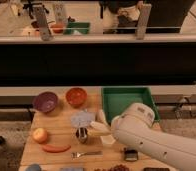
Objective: Place banana in paper cup
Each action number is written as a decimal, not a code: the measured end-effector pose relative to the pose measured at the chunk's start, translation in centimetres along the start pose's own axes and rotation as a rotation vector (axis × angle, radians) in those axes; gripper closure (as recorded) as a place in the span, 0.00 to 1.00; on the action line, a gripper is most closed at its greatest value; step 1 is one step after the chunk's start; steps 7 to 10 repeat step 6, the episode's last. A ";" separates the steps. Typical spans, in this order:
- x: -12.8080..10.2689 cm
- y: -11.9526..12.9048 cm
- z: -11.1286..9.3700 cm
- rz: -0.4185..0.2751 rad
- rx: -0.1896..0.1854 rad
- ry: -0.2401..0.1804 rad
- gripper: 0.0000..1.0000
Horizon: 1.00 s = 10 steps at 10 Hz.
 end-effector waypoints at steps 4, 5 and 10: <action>1.0 -0.2 0.7 0.037 -0.011 0.021 0.20; 0.8 -0.3 0.6 0.041 -0.008 0.017 0.20; 0.6 -0.4 0.3 0.043 -0.006 0.015 0.24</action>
